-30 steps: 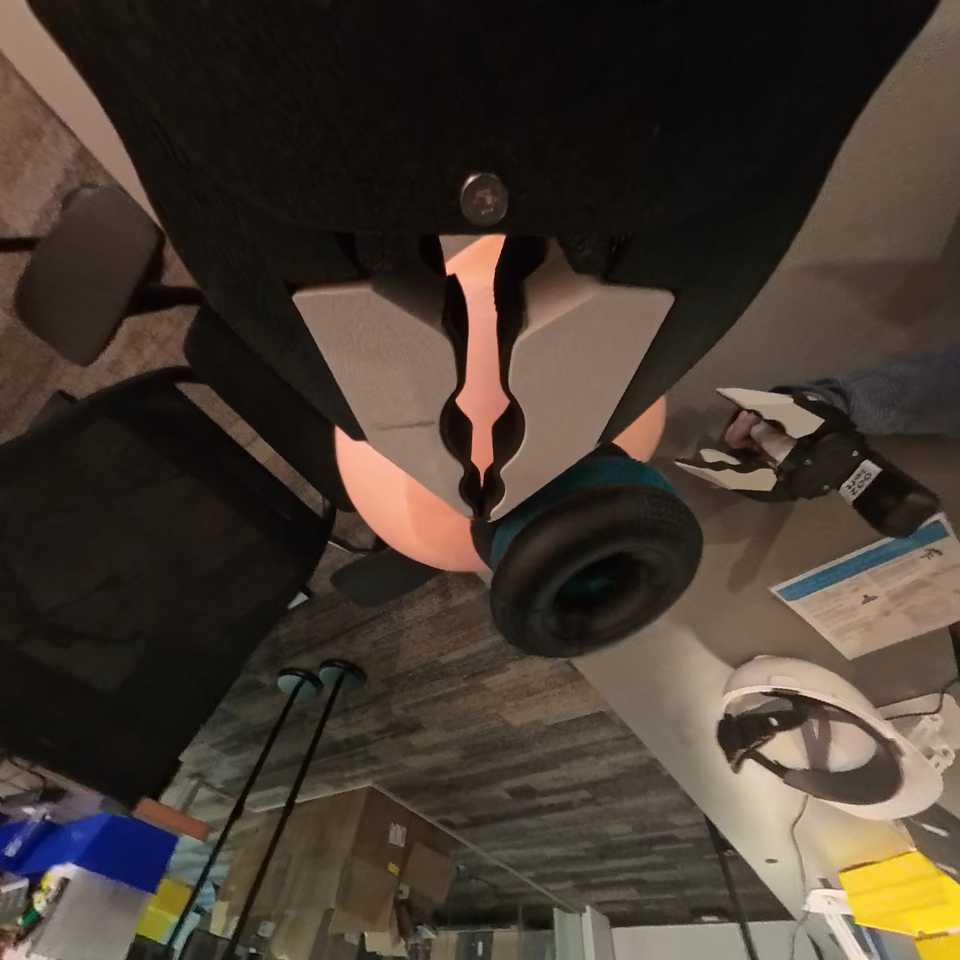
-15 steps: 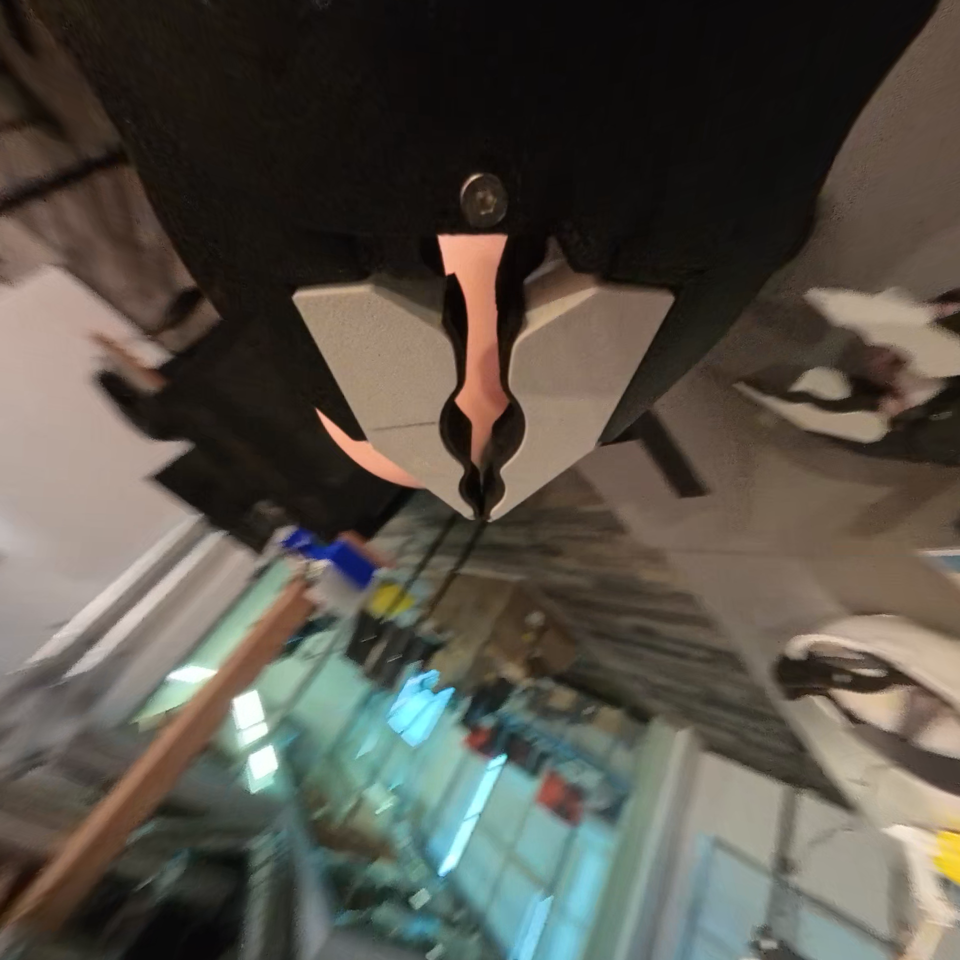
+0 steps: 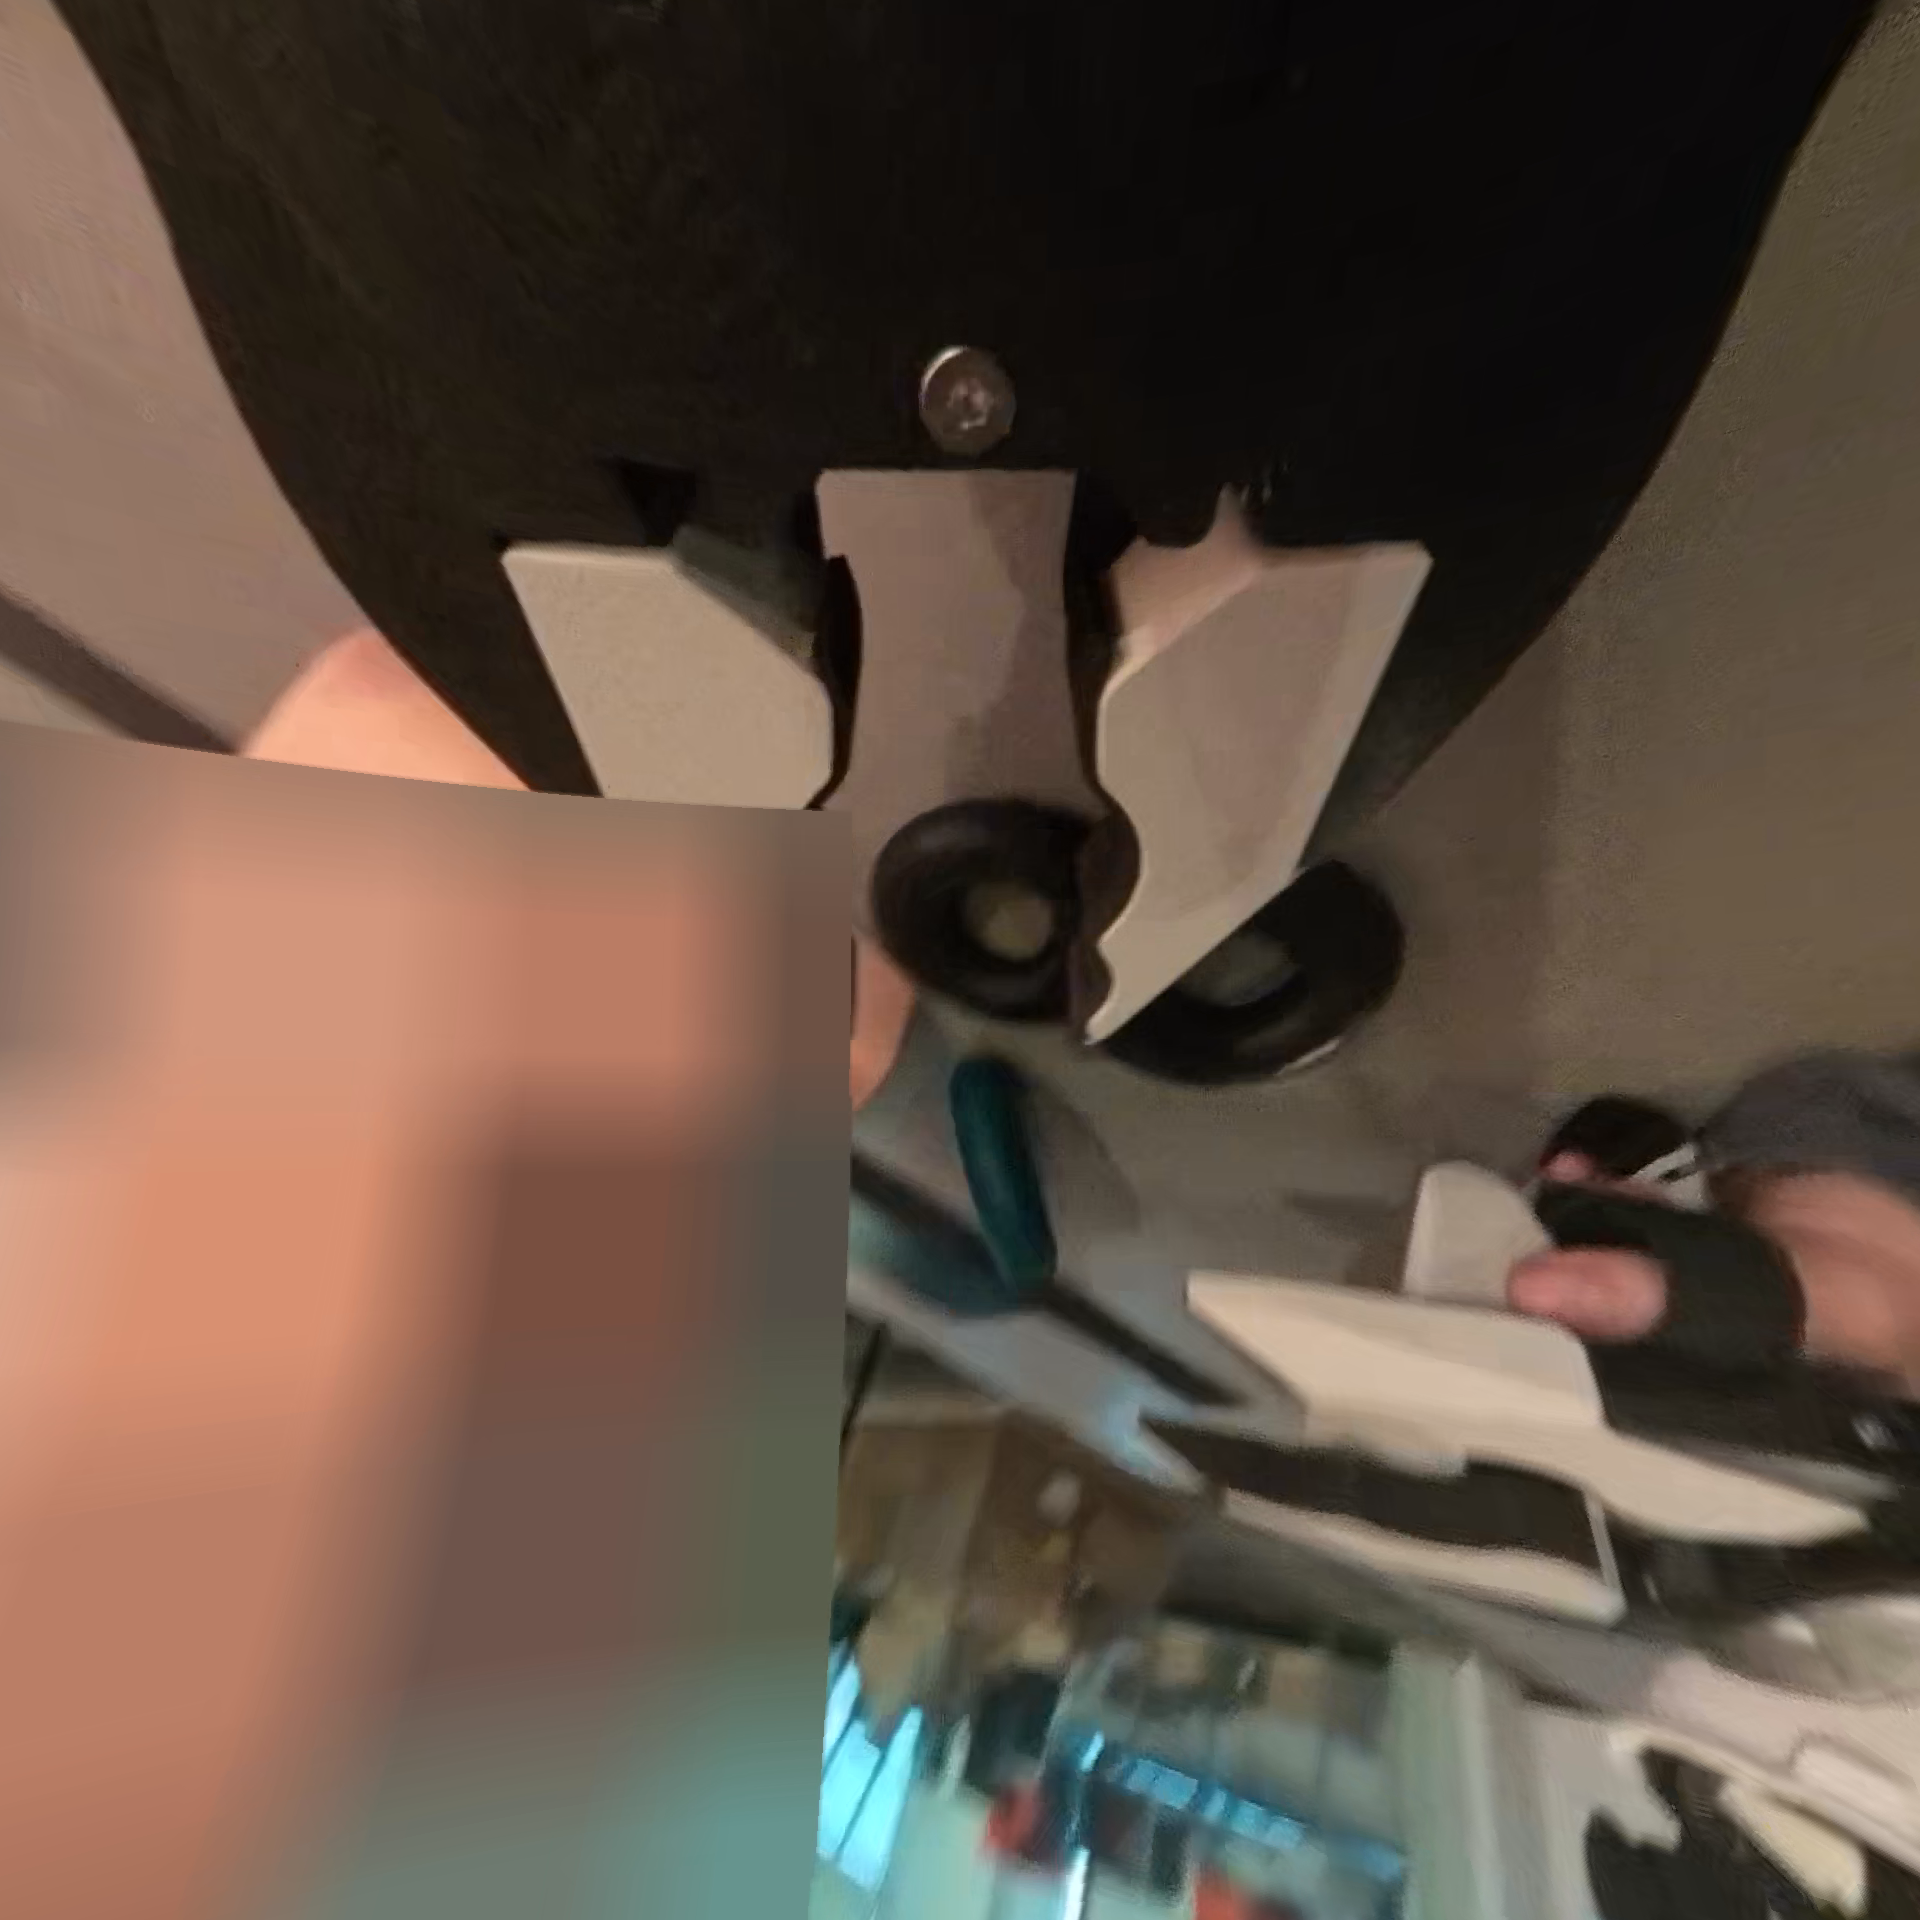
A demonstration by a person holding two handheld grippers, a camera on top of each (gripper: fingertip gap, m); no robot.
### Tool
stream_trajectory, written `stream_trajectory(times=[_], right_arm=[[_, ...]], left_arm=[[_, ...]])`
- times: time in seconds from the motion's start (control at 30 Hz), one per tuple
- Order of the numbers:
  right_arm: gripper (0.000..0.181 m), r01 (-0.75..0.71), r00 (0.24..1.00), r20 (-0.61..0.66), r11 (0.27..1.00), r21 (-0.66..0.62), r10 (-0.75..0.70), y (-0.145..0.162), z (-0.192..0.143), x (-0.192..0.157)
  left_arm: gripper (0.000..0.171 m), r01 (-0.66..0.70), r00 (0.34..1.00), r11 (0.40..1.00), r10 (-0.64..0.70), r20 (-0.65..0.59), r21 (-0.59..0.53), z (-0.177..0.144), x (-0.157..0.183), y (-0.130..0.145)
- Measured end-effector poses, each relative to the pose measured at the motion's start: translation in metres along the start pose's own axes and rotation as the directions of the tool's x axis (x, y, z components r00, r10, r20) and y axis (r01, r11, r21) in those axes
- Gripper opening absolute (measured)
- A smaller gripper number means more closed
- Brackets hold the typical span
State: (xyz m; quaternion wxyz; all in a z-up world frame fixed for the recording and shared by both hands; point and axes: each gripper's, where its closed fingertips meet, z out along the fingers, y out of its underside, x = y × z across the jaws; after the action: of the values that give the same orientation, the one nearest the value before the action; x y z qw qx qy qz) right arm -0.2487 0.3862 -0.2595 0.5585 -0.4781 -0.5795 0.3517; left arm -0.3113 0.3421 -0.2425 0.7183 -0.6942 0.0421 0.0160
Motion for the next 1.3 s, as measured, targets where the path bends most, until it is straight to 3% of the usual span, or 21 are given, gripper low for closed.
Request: stream_trajectory(times=[0.03,0.17,0.3,0.37,0.47,0.6,0.7,0.8,0.93,1.03,1.1,1.17,1.3], right_arm=[[0.05,-0.046,0.996,0.069,0.996,-0.074,0.052,0.011,0.005,-0.006],[0.064,-0.106,0.959,0.224,0.955,-0.277,0.172,0.038,0.019,-0.019],[0.063,-0.123,0.885,0.38,0.923,-0.365,0.269,0.05,0.006,-0.032],[0.066,-0.052,0.842,0.497,0.949,-0.311,0.209,0.042,-0.009,-0.053],[0.09,0.068,0.848,0.529,0.984,-0.166,0.03,0.024,-0.006,-0.075],[0.109,0.256,0.839,0.535,0.94,-0.224,-0.101,0.04,0.022,-0.084],[0.106,0.261,0.814,0.574,0.938,-0.227,-0.088,0.042,0.038,-0.086],[0.085,0.282,0.79,0.609,0.923,-0.262,-0.068,0.045,0.043,-0.086],[0.084,0.319,0.781,0.62,0.9,-0.296,-0.073,0.047,0.041,-0.086],[0.084,0.343,0.788,0.603,0.904,-0.254,-0.129,0.042,0.037,-0.085],[0.083,0.329,0.797,0.581,0.925,-0.189,-0.165,0.025,0.029,-0.085],[0.083,0.32,0.805,0.552,0.943,-0.096,-0.217,-0.01,0.015,-0.082],[0.083,0.403,0.828,0.367,0.905,0.138,-0.424,-0.125,-0.019,-0.036]], left_arm=[[0.067,0.005,1.0,1.0,-0.005,0.012,0.004,-0.001,-0.002,0.0],[0.065,0.078,0.995,0.996,-0.08,0.052,0.03,-0.005,-0.015,-0.003],[0.066,0.108,0.994,0.994,-0.108,0.001,-0.011,-0.012,-0.016,0.002],[0.067,0.069,0.997,0.997,-0.069,0.026,-0.019,-0.018,-0.026,0.003],[0.066,0.058,0.995,0.998,-0.057,0.085,-0.002,-0.024,-0.043,0.001],[0.066,0.097,0.99,0.995,-0.099,0.097,0.021,-0.026,-0.05,0.0],[0.066,0.101,0.989,0.994,-0.104,0.106,0.033,-0.027,-0.052,-0.001],[0.066,0.111,0.988,0.993,-0.114,0.107,0.038,-0.027,-0.054,-0.002],[0.066,0.114,0.985,0.992,-0.12,0.123,0.051,-0.029,-0.058,-0.003],[0.066,0.129,0.979,0.988,-0.14,0.15,0.084,-0.032,-0.065,-0.007],[0.067,0.146,0.971,0.983,-0.164,0.172,0.115,-0.036,-0.072,-0.01],[0.069,0.174,0.963,0.975,-0.197,0.185,0.137,-0.038,-0.077,-0.011],[0.069,0.187,0.962,0.972,-0.21,0.176,0.141,-0.038,-0.077,-0.011]])
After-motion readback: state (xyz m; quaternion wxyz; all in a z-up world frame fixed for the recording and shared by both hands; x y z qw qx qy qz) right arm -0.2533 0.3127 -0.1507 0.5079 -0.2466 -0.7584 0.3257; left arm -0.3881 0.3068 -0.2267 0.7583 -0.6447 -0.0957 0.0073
